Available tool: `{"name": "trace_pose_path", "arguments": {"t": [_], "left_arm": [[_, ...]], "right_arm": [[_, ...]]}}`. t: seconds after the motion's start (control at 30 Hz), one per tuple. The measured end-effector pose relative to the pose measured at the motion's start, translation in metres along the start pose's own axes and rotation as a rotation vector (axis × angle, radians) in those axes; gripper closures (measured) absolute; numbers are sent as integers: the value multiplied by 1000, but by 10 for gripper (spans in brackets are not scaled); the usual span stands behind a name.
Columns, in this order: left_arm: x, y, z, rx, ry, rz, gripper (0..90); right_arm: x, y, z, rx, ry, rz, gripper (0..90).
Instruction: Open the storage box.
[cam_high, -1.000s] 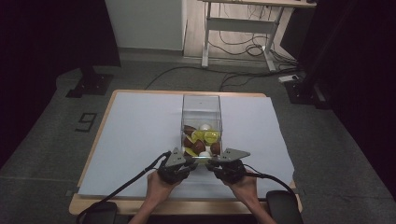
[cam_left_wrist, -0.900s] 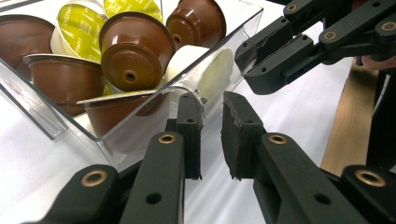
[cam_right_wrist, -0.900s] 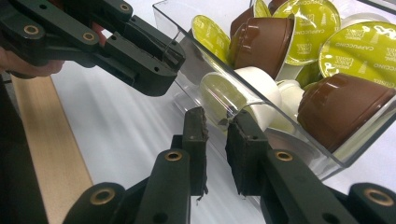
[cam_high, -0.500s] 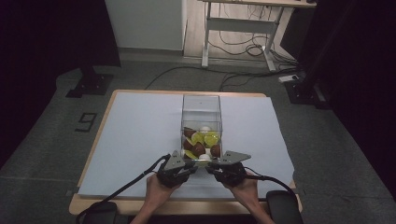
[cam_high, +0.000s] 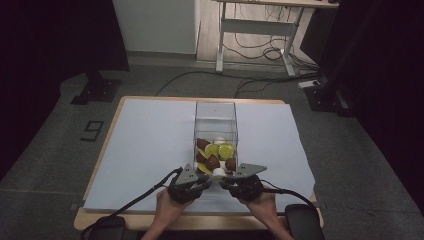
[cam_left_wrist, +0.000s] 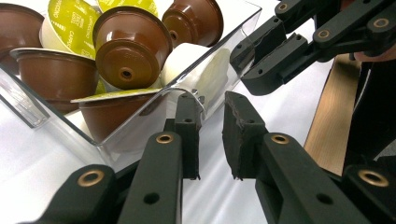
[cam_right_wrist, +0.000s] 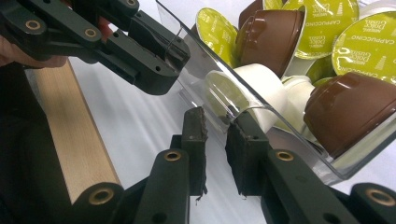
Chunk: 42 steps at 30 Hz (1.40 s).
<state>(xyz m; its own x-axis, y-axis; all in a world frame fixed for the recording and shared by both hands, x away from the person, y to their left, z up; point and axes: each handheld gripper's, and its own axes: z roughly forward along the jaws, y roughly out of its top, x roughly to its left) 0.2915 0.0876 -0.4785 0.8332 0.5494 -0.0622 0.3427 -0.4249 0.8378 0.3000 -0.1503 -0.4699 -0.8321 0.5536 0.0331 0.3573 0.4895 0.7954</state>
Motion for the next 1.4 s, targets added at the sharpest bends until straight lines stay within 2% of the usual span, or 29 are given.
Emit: {"name": "trace_pose_path", "arguments": {"t": [0.17,0.4,0.67,1.13,1.4], "left_arm": [[0,0,-1,-5,-13,5,717],[1,-2,-4,11,7,19,650],[3,-6,-9,20,7,14,598],[8,-14,-13,34,-3,-2,573],[12,-17,-20,32,10,-9,570]], "right_arm": [[-1,1,-2,-3,-2,-4,760],[-3,-1,-7,3,-2,-9,684],[-6,-2,-11,26,16,-26,615],[-12,-8,-21,39,19,-10,591],[-15,-11,-27,37,13,2,586]]}}
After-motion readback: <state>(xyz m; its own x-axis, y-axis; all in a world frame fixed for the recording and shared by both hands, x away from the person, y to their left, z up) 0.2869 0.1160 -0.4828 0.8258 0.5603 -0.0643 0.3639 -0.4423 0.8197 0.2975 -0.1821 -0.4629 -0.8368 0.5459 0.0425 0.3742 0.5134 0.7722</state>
